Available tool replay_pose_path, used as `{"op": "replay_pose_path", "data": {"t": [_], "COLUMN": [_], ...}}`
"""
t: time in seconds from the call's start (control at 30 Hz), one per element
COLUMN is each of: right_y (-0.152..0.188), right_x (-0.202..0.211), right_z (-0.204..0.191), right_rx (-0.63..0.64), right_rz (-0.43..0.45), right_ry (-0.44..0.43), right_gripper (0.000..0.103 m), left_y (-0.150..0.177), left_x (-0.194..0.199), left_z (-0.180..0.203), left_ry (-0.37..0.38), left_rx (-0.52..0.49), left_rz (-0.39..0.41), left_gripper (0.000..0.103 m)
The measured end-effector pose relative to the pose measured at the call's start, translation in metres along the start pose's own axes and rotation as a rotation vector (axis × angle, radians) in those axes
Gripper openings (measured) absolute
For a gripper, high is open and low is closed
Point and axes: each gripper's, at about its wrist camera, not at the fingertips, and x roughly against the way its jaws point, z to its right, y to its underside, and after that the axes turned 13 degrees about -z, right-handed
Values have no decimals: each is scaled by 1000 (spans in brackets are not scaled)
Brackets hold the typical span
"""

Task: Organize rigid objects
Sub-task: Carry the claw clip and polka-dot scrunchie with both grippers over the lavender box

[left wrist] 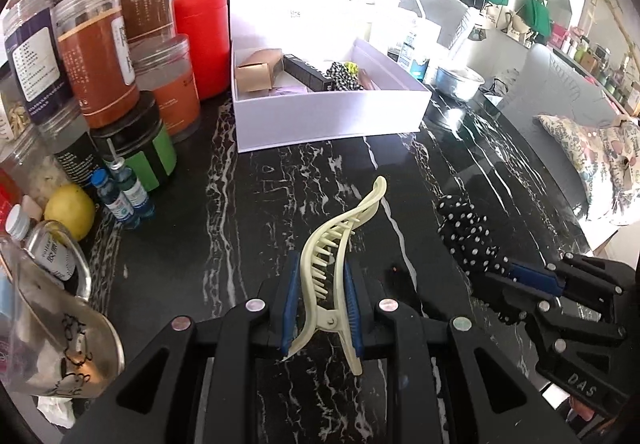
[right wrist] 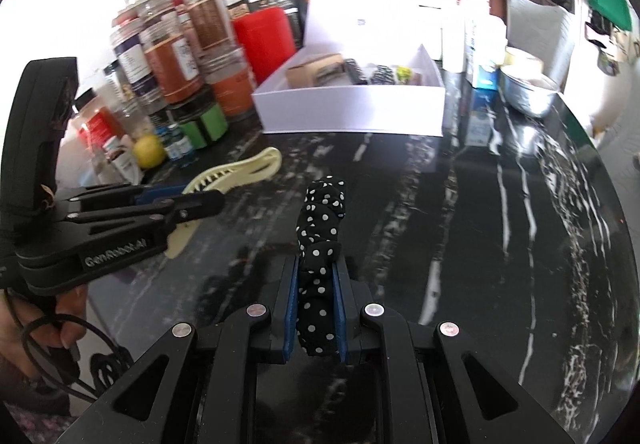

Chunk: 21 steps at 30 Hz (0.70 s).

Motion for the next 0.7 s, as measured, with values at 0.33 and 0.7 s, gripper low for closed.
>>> {"op": "replay_pose_path", "data": {"t": [0.33,0.7], "right_y": [-23,-61], "right_x": [10,25], "right_z": [-12,-3], "right_rx": [21,21], "right_rz": [30,76], "right_ry": [-11,23], "right_gripper": [16,16], "left_y": [-30,-73], "left_x": [16,27], "left_z": [-4,4], "left_ry": [12,31], "left_rx": [-29,-86], "left_rz": [58,109], "left_gripper": [21,21]}}
